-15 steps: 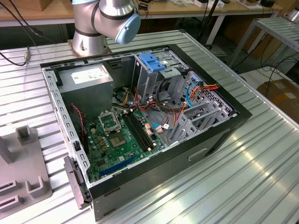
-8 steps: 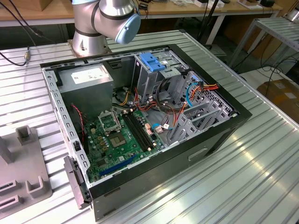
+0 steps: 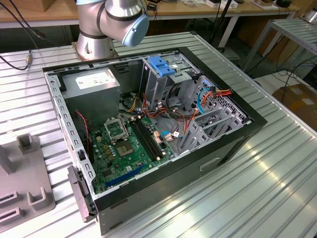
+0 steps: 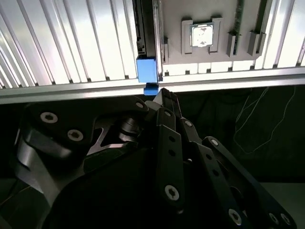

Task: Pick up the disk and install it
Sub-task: 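Pick up the disk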

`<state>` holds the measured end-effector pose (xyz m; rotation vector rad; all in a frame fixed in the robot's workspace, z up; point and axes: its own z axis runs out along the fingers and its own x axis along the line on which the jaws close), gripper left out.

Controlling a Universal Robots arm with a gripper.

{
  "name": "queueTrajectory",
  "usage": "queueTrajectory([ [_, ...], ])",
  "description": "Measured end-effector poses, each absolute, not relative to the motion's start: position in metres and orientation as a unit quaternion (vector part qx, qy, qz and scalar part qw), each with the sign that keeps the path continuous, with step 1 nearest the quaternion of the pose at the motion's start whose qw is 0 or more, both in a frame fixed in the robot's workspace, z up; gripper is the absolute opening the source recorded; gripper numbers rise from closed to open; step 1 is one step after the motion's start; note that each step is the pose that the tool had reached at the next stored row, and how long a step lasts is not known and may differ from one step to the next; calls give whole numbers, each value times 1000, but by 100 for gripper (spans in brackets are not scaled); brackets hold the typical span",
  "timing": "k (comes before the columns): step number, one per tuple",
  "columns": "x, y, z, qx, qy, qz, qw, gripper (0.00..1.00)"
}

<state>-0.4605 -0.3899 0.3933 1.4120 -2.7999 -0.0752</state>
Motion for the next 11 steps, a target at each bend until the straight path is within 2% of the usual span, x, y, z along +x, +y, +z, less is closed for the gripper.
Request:
queueTrajectory([
  [11,-460,-389,393,503,-864,-24,4,10],
])
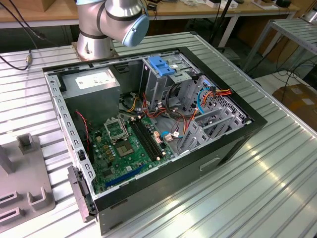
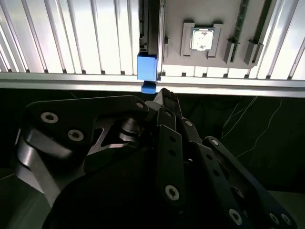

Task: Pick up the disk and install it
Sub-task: 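Pick up the disk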

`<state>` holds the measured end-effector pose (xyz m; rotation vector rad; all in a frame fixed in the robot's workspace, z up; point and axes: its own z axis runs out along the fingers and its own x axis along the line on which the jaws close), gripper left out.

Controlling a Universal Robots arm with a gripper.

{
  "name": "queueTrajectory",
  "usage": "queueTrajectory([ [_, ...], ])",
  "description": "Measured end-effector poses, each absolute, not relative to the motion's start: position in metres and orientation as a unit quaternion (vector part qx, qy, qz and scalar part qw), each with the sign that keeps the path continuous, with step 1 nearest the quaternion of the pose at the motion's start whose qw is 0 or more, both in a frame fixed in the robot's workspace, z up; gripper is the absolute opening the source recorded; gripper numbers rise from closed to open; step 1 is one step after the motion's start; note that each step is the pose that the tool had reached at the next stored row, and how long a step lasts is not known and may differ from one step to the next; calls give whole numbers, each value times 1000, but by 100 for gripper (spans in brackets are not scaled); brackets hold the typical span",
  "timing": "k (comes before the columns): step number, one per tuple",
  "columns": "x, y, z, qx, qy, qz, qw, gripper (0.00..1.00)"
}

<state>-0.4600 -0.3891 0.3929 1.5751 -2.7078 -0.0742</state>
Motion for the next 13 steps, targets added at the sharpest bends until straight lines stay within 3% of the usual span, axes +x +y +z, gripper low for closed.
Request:
queueTrajectory([
  [7,-457,-385,385,526,-850,-22,5,11],
  [9,-456,-385,383,533,-846,-21,6,23],
  [10,-456,-385,382,539,-842,-20,6,23],
  [13,-456,-385,380,554,-832,-19,7,42],
])
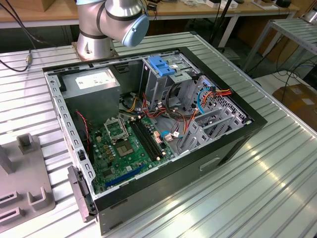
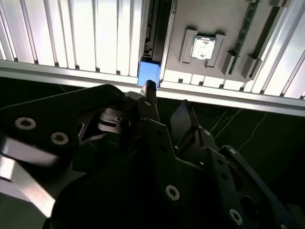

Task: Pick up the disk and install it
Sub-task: 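Pick up the disk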

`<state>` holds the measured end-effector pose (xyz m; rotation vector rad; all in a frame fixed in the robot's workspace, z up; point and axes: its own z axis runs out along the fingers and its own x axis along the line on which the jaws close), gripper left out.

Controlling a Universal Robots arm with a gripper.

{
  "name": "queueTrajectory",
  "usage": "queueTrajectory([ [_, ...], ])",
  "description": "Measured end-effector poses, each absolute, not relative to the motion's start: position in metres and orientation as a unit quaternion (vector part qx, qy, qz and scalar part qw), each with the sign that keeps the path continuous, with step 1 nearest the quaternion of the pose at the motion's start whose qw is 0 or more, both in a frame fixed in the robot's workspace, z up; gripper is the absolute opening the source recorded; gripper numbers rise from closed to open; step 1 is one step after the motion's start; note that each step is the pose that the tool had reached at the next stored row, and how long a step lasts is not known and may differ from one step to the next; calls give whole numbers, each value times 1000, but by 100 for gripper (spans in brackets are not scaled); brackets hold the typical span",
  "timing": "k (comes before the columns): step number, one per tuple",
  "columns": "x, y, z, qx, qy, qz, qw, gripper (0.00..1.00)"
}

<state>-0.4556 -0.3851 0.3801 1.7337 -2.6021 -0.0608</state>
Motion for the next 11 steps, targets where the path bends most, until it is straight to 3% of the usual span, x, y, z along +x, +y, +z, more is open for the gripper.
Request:
queueTrajectory([
  [1,-456,-385,379,563,-826,-19,7,42],
  [2,-456,-385,378,571,-821,-19,8,48],
  [11,-454,-385,370,628,-778,-16,11,48],
])
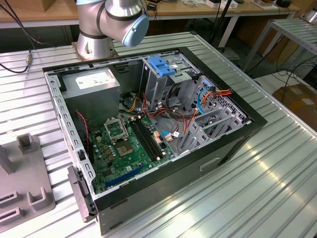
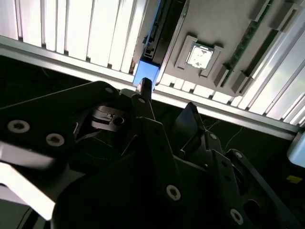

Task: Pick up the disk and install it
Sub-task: 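Pick up the disk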

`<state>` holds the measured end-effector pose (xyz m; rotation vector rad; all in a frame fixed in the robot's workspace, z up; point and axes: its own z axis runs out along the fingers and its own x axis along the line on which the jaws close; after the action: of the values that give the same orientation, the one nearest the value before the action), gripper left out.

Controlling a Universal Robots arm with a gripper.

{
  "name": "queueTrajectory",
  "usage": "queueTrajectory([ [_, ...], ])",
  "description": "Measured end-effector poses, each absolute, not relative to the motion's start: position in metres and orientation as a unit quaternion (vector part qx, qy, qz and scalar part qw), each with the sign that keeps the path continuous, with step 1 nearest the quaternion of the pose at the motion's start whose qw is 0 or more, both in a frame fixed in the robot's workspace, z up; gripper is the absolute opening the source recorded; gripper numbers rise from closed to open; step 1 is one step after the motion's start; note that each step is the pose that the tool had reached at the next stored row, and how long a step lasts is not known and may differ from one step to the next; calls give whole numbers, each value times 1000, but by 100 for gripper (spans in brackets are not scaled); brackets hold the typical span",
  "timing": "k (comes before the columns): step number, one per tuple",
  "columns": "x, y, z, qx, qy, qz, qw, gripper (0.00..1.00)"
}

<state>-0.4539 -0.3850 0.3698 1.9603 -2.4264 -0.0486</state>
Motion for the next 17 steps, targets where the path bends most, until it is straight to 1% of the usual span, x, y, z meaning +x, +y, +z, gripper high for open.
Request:
queueTrajectory([
  [6,-453,-384,364,639,-769,-9,6,48],
  [12,-452,-369,353,649,-761,-5,7,48],
  [17,-452,-370,351,653,-757,-5,6,48],
])
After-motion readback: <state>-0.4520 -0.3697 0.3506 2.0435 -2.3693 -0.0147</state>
